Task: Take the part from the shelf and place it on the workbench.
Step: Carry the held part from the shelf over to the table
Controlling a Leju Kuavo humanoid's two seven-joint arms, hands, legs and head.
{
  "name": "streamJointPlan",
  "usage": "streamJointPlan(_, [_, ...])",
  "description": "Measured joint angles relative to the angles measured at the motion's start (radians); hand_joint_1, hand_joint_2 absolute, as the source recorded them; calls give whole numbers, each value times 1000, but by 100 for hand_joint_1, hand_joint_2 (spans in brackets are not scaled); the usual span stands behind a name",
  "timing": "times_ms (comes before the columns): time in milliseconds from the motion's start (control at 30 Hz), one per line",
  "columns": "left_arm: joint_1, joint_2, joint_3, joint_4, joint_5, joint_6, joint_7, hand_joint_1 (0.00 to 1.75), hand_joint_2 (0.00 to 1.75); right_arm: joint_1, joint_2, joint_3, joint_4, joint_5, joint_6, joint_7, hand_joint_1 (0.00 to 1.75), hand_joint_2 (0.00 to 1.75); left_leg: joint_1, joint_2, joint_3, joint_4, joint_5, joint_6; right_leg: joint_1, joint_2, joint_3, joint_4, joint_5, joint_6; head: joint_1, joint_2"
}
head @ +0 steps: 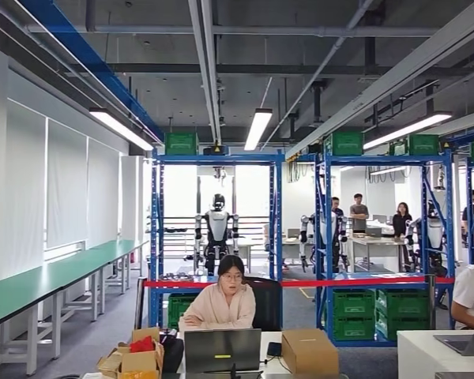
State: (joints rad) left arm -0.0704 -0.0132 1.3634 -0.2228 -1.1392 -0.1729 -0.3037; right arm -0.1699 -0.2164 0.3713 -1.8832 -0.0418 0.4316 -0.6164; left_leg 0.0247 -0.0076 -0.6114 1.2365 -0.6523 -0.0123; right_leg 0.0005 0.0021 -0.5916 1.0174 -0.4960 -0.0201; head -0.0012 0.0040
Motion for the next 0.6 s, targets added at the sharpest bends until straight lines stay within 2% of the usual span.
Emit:
streamJointPlan(33, [2, 0, 0, 0, 0, 0, 0, 0, 175, 1, 0, 0, 0, 0, 0, 0, 175, 175, -2, 0, -38, 48, -19, 0, 1, 1, 8, 0, -8, -2, 0, 0])
streamJointPlan(67, [5, 0, 0, 0, 0, 1, 0, 0, 175, 2, -1, 0, 0, 0, 1, 0, 175, 175, -4, 0, -62, 65, -21, 0, 3, 2, 19, 0, -16, -3, 0, 0])
streamJointPlan(100, [7, 0, 0, 0, 0, 1, 0, 0, 175, 3, -1, -1, 0, 0, 2, 0, 175, 175, -5, 0, -71, 46, 1, 3, 4, 4, 33, 0, -26, -3, 0, 0])
streamJointPlan(133, [7, 0, 0, 0, 0, 1, -1, 0, 175, 3, -2, -2, 0, 0, 5, 0, 175, 175, -7, 0, -64, -4, 45, 8, 5, 4, 48, 0, -36, -2, 0, 0])
streamJointPlan(167, [8, 0, 0, 0, 0, 1, -2, 0, 175, 3, -2, -2, 0, -1, 8, 0, 175, 175, -11, 0, -52, -68, 101, 16, 6, 4, 63, -1, -48, 0, 0, 0])
streamJointPlan(200, [8, 1, 0, 0, 0, 1, -3, 0, 175, 3, -2, -3, 1, -2, 10, 0, 175, 175, -15, 1, -41, -122, 140, 22, 8, 4, 76, -1, -58, 3, 0, -1])
streamJointPlan(233, [7, 1, 0, 0, -1, 1, -4, 0, 175, 3, -3, -4, 1, -2, 13, -1, 175, 175, -19, 2, -33, -158, 166, 28, 8, 4, 83, -1, -67, 8, 0, 0])
streamJointPlan(267, [8, 2, 0, 0, -1, 1, -4, 0, 175, 4, -3, -6, 1, -3, 15, -1, 175, 175, -24, 2, -30, -175, 176, 32, 7, 5, 87, -1, -72, 14, 0, 0])
streamJointPlan(300, [8, 2, 0, 0, -1, 1, -4, 0, 175, 4, -3, -7, 1, -3, 16, -2, 175, 175, -26, 3, -28, -178, 170, 35, 7, 5, 91, -1, -75, 20, 0, 0])
streamJointPlan(367, [8, 2, 0, 0, -1, 2, -5, 0, 175, 5, -4, -10, -1, -4, 17, -2, 175, 175, -23, 2, -12, -190, 171, 44, 6, 4, 97, 6, -79, 30, 0, 0])
streamJointPlan(433, [6, 2, 0, 0, -1, 2, -7, 0, 175, 3, -5, -13, -2, -3, 18, -3, 175, 175, -15, 1, 12, -205, 167, 51, 5, 3, 70, 65, -95, 41, 0, 0])
streamJointPlan(533, [3, 2, 0, 0, -1, 1, -8, 0, 175, 4, -8, -17, -2, -2, 18, -4, 175, 175, -11, 1, 34, -211, 150, 53, -4, 2, -50, 238, -152, 58, 0, 0])
streamJointPlan(567, [4, 2, 0, 0, -1, 1, -8, 0, 175, 6, -9, -18, -1, -2, 18, -4, 175, 175, -10, 1, 43, -211, 142, 52, -6, 2, -81, 265, -156, 61, 0, 0])
streamJointPlan(600, [5, 1, 0, 0, -2, 1, -8, 0, 175, 7, -10, -18, -1, -1, 18, -4, 175, 175, -9, 1, 54, -211, 133, 51, -7, 2, -93, 256, -139, 63, 0, -1])
